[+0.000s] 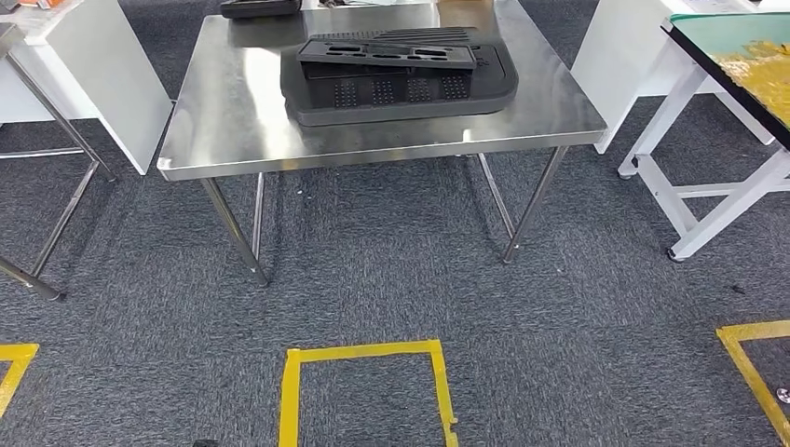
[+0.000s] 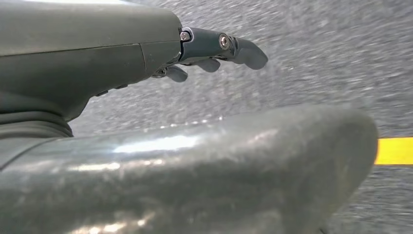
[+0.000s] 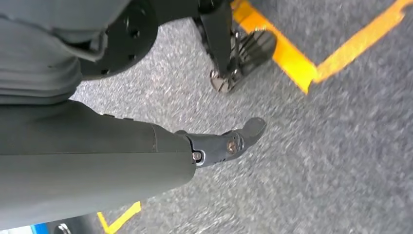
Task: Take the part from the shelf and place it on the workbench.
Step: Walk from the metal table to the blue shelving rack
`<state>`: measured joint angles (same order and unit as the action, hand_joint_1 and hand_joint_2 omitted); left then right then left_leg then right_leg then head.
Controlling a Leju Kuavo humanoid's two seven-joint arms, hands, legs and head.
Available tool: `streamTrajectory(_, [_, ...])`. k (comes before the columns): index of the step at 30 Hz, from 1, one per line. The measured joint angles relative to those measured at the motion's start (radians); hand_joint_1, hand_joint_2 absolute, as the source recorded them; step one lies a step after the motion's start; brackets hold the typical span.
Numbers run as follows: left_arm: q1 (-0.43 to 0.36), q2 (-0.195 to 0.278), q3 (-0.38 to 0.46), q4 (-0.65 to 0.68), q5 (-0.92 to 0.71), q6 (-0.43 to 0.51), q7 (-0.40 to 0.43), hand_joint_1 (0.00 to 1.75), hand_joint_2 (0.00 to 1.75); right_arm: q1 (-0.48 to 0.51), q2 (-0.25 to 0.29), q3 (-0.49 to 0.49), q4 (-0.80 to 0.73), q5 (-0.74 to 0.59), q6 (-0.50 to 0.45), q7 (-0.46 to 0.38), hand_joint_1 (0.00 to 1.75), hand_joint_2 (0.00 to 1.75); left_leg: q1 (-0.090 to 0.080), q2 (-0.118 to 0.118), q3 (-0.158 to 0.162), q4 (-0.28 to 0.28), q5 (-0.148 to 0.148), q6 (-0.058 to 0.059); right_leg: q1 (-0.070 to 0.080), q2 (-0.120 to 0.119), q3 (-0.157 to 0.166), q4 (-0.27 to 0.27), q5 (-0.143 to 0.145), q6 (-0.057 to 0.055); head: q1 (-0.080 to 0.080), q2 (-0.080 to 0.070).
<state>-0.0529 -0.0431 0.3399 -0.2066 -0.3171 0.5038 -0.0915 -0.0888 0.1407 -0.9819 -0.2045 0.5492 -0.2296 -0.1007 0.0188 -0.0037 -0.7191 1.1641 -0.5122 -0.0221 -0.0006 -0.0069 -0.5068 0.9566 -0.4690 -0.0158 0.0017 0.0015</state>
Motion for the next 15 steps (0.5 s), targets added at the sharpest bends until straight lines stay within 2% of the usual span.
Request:
streamTrajectory(1, [0.000,0.000,0.000,0.001,-0.002,-0.004,0.014,0.00,0.00,0.001,0.000,0.000,0.000,0.001,0.000,0.000,0.00,0.00,0.001,0.000,-0.014,0.066,-0.035,-0.004,0.000,-0.001,-0.009,0.000,0.009,-0.001,-0.001,0.000])
streamTrajectory(2, [0.000,-0.001,0.000,0.002,-0.004,-0.008,0.029,0.00,0.00,0.001,0.001,0.000,0.000,0.002,0.000,0.000,0.00,0.00,0.001,0.000,-0.019,0.115,-0.042,-0.008,0.000,-0.002,-0.019,0.001,0.017,0.000,-0.001,0.000])
streamTrajectory(3, [0.000,-0.001,0.000,0.003,-0.005,-0.014,0.048,0.00,0.00,0.002,0.002,0.000,0.000,0.004,0.000,0.000,0.00,0.00,0.002,0.000,-0.009,0.132,-0.028,-0.010,0.000,-0.003,-0.027,0.003,0.025,0.003,-0.002,0.000])
streamTrajectory(4, [0.000,-0.002,0.000,0.004,-0.006,-0.023,0.069,0.00,0.00,0.002,0.003,0.000,0.000,0.006,0.001,0.000,0.00,0.00,0.004,0.001,0.022,0.110,-0.002,-0.013,-0.002,-0.003,-0.035,0.006,0.031,0.007,-0.001,0.000])
streamTrajectory(5, [0.000,-0.003,0.000,0.004,-0.005,-0.033,0.090,0.00,0.00,0.002,0.005,0.000,0.000,0.008,0.003,-0.001,0.00,0.00,0.006,0.001,0.072,0.052,0.020,-0.015,-0.004,-0.003,-0.044,0.011,0.036,0.011,-0.002,0.000])
streamTrajectory(7, [-0.002,-0.008,0.001,0.005,0.003,-0.056,0.127,0.00,0.00,0.002,0.006,0.000,0.000,0.016,0.007,-0.001,0.00,0.00,0.006,0.000,0.170,-0.081,0.022,-0.017,-0.002,-0.004,-0.059,0.027,0.040,0.019,-0.003,0.000])
streamTrajectory(8, [-0.002,-0.012,0.004,0.005,0.010,-0.065,0.145,0.00,0.00,0.001,0.007,0.001,0.000,0.020,0.009,-0.002,0.00,0.00,0.005,-0.001,0.194,-0.122,0.012,-0.013,0.001,-0.005,-0.065,0.035,0.041,0.022,-0.004,0.000])
streamTrajectory(9, [-0.003,-0.015,0.008,0.005,0.019,-0.073,0.162,0.00,0.00,0.000,0.007,0.001,0.000,0.025,0.010,-0.003,0.00,0.00,0.002,-0.003,0.199,-0.137,0.003,-0.006,0.003,-0.006,-0.070,0.039,0.044,0.026,-0.004,0.000])
streamTrajectory(11, [-0.002,-0.023,0.019,0.006,0.035,-0.089,0.196,0.00,0.00,0.000,0.008,0.003,0.000,0.033,0.011,-0.004,0.00,0.00,0.002,-0.006,0.189,-0.142,0.006,0.017,0.001,-0.009,-0.078,0.044,0.047,0.036,-0.004,0.000])
streamTrajectory(12, [-0.002,-0.026,0.024,0.007,0.041,-0.096,0.211,0.00,0.00,0.001,0.009,0.004,0.000,0.037,0.012,-0.004,0.00,0.00,0.003,-0.008,0.184,-0.143,0.012,0.029,0.000,-0.009,-0.088,0.057,0.039,0.039,-0.001,0.000])
streamTrajectory(13, [-0.002,-0.030,0.029,0.008,0.045,-0.102,0.225,0.00,0.00,0.001,0.009,0.004,0.000,0.039,0.013,-0.004,0.00,0.00,0.004,-0.010,0.178,-0.144,0.020,0.039,-0.002,-0.008,-0.105,0.088,0.019,0.039,0.001,0.000])
streamTrajectory(15, [-0.002,-0.035,0.036,0.009,0.049,-0.106,0.244,0.00,0.00,0.001,0.010,0.007,0.000,0.042,0.013,-0.004,0.00,0.00,0.004,-0.018,0.160,-0.144,0.034,0.050,-0.005,-0.004,-0.159,0.210,-0.048,0.035,0.006,0.000])
